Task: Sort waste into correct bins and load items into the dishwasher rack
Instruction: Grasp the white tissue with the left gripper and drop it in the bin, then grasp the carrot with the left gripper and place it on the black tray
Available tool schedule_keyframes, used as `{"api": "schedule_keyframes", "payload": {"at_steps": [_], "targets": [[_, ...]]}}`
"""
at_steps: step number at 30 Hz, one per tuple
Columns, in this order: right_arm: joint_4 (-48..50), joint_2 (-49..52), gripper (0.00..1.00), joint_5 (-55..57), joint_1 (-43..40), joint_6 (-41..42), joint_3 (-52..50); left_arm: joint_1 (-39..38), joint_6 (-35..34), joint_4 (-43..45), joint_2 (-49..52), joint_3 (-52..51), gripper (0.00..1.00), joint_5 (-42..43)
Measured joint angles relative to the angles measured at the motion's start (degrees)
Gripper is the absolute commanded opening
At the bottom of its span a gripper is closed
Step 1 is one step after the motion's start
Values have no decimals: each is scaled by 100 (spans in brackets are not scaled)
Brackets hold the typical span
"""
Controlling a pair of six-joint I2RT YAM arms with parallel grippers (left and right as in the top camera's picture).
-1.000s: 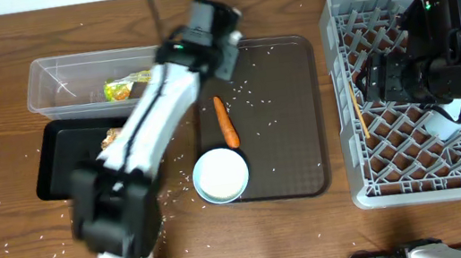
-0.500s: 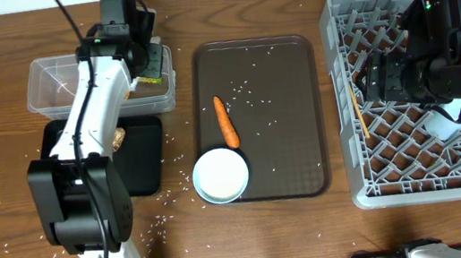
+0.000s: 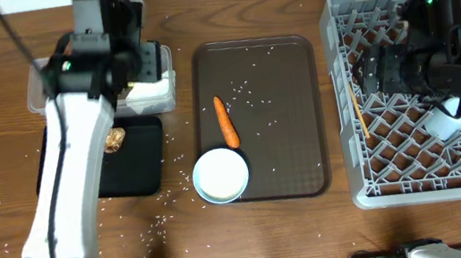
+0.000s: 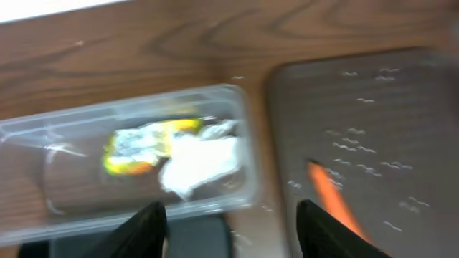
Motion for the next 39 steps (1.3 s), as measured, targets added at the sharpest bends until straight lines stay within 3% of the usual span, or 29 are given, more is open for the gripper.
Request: {"api": "schedule_keyframes", "payload": {"at_steps": [6, 9, 10, 19, 24, 32, 39], "targets": [[262, 0, 93, 2, 0, 9, 0, -595, -146, -1239, -249, 9, 63, 426], [337, 0, 94, 2, 0, 11, 0, -732, -291, -1770, -186, 7, 71, 577], [356, 0, 99, 2, 0, 11, 0, -761, -356, -1926, -177, 7, 72, 667], [511, 0, 99, 4, 0, 17, 0, -857, -439, -2717, -177, -17, 74, 933], [529, 0, 99, 4, 0, 17, 0, -890, -715, -2057, -177, -459, 72, 984], [588, 0, 99, 4, 0, 162, 0, -1370, -1853, 463, 20, -1738, 67, 837], [505, 0, 99, 4, 0, 258, 0, -1805, -2697, 1263, 970, -1893, 65, 247]]}}
